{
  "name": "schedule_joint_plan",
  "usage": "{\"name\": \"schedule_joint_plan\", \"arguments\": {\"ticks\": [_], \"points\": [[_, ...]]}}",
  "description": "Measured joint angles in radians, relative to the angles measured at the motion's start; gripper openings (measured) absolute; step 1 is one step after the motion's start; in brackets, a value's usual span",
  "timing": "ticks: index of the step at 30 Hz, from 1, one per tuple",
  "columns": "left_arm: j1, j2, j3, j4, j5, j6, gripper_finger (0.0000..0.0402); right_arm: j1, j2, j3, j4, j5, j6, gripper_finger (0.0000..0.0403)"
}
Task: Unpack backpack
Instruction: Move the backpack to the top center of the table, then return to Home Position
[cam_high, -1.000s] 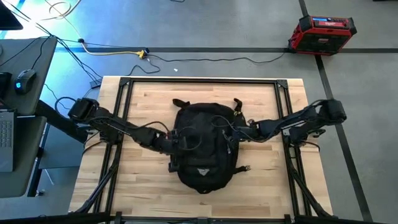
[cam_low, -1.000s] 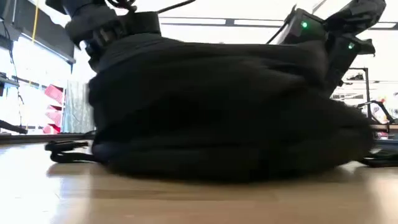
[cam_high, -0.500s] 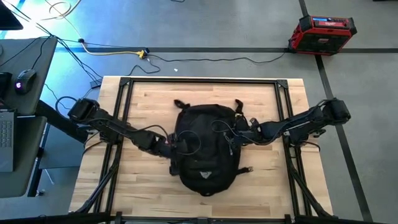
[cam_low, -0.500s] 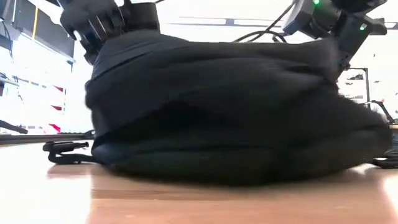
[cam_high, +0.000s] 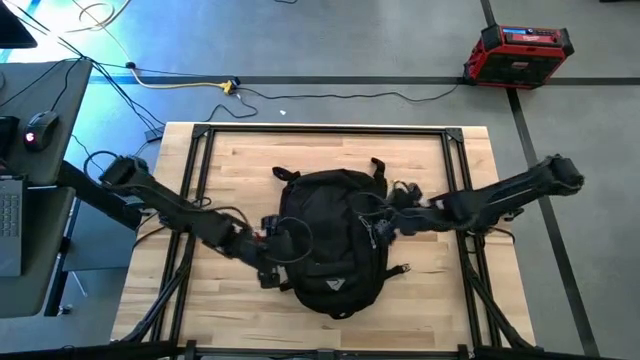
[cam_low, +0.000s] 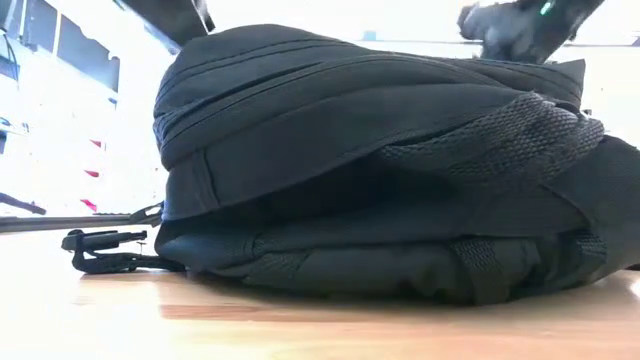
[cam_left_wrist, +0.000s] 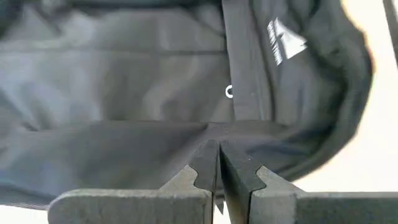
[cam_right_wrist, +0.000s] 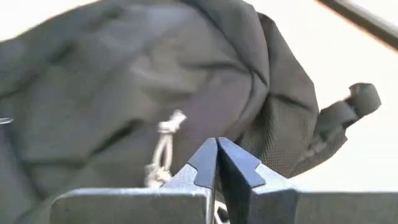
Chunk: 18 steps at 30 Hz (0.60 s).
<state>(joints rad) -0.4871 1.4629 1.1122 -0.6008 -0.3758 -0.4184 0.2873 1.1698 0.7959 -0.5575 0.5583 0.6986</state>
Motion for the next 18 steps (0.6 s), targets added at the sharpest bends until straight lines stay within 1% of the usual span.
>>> {"name": "schedule_joint_plan", "arguments": {"ticks": [3, 6, 9, 11, 13, 14, 16, 18], "points": [[-0.035, -0.114, -0.015, -0.058, -0.064, -0.037, 0.0, 0.033, -0.133, -0.004, -0.086, 0.029, -0.006, 0.0], [-0.071, -0.26, -0.086, -0.06, -0.142, -0.074, 0.0, 0.06, -0.286, -0.061, -0.156, 0.04, 0.015, 0.0], [-0.094, -0.415, -0.205, -0.004, -0.17, -0.094, 0.0, 0.085, -0.439, -0.156, -0.145, -0.02, 0.02, 0.0], [-0.094, -0.514, -0.311, 0.084, -0.169, -0.101, 0.0, 0.1, -0.536, -0.235, -0.106, -0.064, 0.026, 0.0], [-0.067, -0.603, -0.433, 0.215, -0.157, -0.098, 0.0, 0.108, -0.621, -0.324, -0.015, -0.1, 0.024, 0.0], [-0.042, -0.643, -0.494, 0.305, -0.131, -0.081, 0.0, 0.106, -0.661, -0.37, 0.049, -0.116, 0.01, 0.0], [0.024, -0.704, -0.611, 0.493, -0.043, -0.044, 0.0, 0.095, -0.726, -0.464, 0.228, -0.153, -0.041, 0.0], [0.108, -0.731, -0.714, 0.688, 0.059, -0.001, 0.0, 0.071, -0.767, -0.555, 0.432, -0.212, -0.11, 0.0]]}}
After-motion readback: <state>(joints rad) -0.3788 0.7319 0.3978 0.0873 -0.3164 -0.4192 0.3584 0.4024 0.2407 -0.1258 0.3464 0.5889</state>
